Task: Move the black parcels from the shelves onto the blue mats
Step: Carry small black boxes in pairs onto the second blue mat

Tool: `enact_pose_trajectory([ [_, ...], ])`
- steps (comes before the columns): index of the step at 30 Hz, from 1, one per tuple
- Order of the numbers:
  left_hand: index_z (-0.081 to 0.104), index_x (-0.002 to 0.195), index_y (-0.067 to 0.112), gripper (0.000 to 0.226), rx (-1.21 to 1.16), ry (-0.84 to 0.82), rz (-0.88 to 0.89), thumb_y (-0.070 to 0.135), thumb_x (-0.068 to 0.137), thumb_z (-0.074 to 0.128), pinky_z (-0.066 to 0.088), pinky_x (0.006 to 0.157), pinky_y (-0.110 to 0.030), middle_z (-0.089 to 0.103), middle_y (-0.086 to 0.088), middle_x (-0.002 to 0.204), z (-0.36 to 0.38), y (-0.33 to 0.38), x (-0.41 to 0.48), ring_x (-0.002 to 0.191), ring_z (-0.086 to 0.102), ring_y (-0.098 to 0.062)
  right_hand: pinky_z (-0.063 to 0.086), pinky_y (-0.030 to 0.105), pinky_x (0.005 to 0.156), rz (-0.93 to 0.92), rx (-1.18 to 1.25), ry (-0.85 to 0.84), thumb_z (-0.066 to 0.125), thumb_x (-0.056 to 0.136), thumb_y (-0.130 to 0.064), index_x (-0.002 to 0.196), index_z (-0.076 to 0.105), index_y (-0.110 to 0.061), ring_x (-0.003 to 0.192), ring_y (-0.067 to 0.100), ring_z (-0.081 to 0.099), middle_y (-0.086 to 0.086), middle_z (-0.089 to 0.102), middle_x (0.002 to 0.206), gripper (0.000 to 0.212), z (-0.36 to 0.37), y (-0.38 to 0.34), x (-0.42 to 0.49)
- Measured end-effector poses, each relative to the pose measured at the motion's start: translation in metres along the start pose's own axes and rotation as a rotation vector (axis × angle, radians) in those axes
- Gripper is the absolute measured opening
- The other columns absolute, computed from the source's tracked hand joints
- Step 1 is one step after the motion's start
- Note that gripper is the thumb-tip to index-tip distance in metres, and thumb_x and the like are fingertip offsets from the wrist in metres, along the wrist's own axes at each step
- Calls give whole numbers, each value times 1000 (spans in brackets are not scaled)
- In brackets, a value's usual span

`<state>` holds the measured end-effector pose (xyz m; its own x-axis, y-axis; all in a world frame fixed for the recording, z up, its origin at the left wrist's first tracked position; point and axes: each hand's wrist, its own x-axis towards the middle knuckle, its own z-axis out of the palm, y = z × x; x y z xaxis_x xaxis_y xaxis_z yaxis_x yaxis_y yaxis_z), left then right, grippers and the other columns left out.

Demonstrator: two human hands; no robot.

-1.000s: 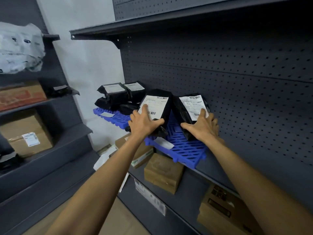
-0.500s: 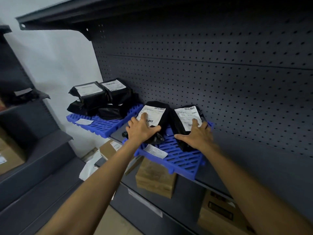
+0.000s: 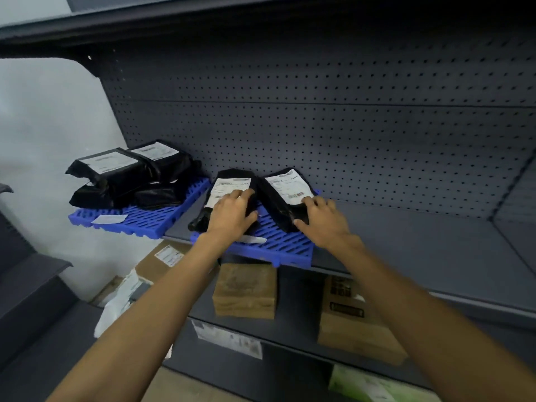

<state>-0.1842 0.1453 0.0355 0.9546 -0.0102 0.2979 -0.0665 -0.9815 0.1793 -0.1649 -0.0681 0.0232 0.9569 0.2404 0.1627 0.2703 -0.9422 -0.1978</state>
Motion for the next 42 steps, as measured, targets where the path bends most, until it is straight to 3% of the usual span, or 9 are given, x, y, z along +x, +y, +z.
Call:
enact_pose_trajectory([
  [5, 47, 140, 21, 44, -35, 17, 222, 27, 96, 56, 51, 80, -44, 55, -5, 130, 2, 54, -24, 115, 54, -29, 46, 43, 94, 74, -32, 70, 50, 99, -38, 136, 44, -16, 122, 30, 46, 9, 52, 133, 44, -15, 36, -68],
  [15, 53, 134, 24, 38, -4, -71, 557, 33, 97, 55, 50, 86, -42, 55, -4, 134, 27, 221, -69, 117, 57, -30, 48, 46, 91, 452, -159, 30, 49, 100, -35, 133, 44, -14, 124, 33, 46, 11, 52, 134, 39, -68, 156, -231],
  [23, 55, 131, 21, 36, -61, -119, 777, 32, 97, 56, 51, 85, -44, 57, -6, 134, 42, 393, -111, 116, 58, -32, 45, 44, 91, 653, -179, 46, 51, 99, -36, 131, 46, -12, 123, 35, 47, 12, 53, 132, 41, -110, 272, -351],
  [28, 56, 128, 20, 35, -78, -167, 828, 35, 97, 56, 50, 87, -42, 60, -6, 128, 60, 512, -157, 116, 58, -30, 44, 45, 93, 731, -184, 39, 50, 99, -36, 133, 45, -13, 124, 34, 45, 11, 51, 132, 41, -132, 359, -434],
  [33, 57, 127, 18, 35, -138, -152, 812, 36, 97, 56, 48, 78, -39, 61, -7, 124, 75, 612, -187, 111, 59, -30, 44, 44, 91, 745, -212, 22, 48, 100, -33, 130, 45, -11, 123, 34, 46, 12, 52, 131, 37, -162, 444, -486],
  [42, 59, 121, 16, 32, -128, -174, 630, 33, 95, 59, 50, 76, -40, 63, -8, 120, 118, 670, -164, 106, 62, -32, 46, 45, 94, 613, -186, -4, 50, 99, -33, 132, 46, -12, 123, 32, 47, 11, 54, 131, 39, -157, 541, -453],
])
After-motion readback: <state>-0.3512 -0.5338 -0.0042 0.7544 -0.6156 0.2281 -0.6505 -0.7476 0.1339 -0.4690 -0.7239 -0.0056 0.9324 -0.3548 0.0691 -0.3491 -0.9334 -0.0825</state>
